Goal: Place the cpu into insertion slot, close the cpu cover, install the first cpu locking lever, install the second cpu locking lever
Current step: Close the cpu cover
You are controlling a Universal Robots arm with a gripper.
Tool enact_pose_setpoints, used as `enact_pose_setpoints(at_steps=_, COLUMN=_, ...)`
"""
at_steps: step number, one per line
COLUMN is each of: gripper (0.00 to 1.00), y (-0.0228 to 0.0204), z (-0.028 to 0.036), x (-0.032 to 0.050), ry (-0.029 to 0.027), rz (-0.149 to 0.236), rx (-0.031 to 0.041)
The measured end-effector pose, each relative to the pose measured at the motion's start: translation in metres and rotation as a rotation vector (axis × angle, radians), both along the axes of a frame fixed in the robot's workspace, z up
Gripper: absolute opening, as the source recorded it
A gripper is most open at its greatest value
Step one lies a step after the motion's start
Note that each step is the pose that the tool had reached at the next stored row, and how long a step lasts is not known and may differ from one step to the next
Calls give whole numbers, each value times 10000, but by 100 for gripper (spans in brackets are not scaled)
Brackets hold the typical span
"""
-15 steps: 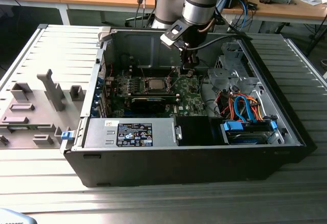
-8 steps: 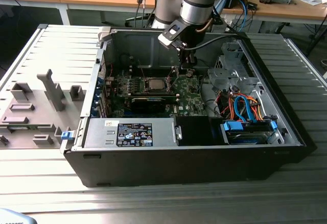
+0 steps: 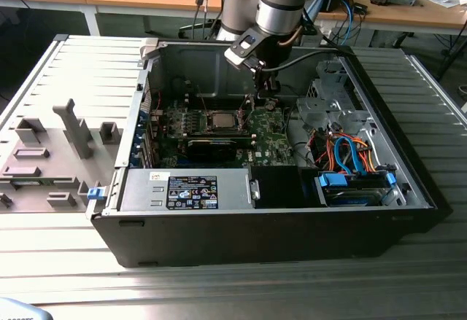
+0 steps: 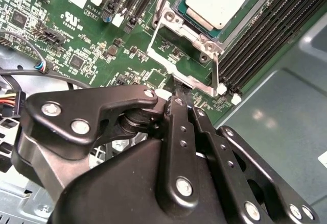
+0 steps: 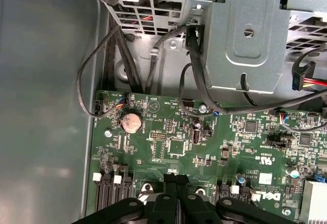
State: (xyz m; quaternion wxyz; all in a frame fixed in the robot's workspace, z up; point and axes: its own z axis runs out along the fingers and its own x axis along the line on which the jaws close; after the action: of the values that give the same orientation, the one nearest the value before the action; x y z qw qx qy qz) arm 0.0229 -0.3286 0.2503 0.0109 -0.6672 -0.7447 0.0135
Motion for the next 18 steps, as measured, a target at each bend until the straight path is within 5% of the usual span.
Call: enact_pose_setpoints(at_steps=18, gripper=11, y=0, z=0, x=-142, ry=0, rz=0, rx=0)
